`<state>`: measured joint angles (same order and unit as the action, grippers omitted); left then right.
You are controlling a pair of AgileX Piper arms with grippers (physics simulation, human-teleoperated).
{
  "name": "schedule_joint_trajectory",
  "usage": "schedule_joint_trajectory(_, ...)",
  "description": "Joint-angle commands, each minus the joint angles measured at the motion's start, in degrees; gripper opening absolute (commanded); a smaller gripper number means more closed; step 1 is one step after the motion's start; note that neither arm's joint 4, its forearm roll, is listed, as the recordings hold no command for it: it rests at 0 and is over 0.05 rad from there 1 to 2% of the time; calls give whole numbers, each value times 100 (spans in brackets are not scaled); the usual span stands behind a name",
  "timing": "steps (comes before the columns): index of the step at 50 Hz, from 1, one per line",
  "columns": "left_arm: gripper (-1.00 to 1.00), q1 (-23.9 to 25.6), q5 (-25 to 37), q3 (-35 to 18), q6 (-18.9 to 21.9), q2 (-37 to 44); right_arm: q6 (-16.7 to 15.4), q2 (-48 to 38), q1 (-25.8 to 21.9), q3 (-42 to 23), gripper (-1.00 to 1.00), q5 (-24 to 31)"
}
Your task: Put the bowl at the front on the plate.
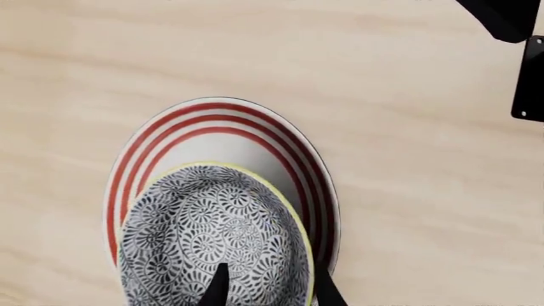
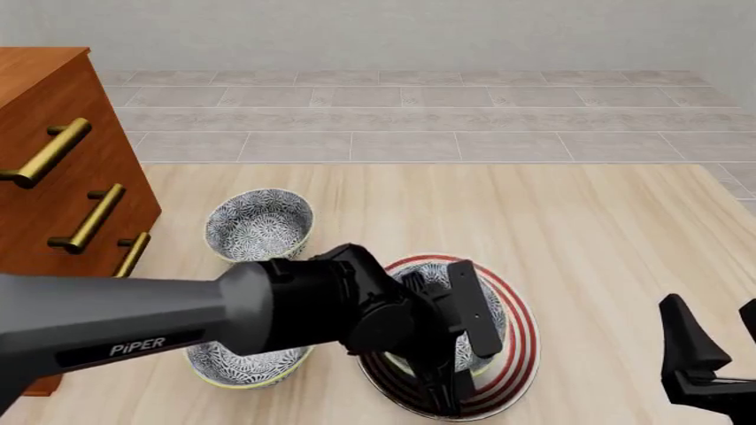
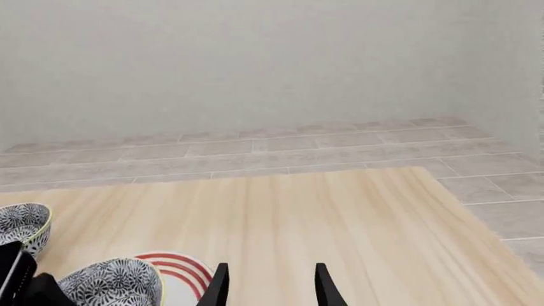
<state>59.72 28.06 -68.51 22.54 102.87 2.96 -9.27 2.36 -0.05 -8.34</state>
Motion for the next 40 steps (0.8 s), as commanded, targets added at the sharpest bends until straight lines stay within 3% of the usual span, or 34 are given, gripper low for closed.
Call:
schedule_joint_trajectory(1, 100, 7, 78, -65, -8, -81, -7, -29, -12, 0, 100, -24)
schedule_joint_trajectory(22, 100, 424, 728, -407, -274, -775, -55, -50, -30, 0, 100, -40)
schedule_joint_trajectory(40, 100, 244, 1514, -1458, -29, -1244, -87, -58, -9, 0, 100, -50)
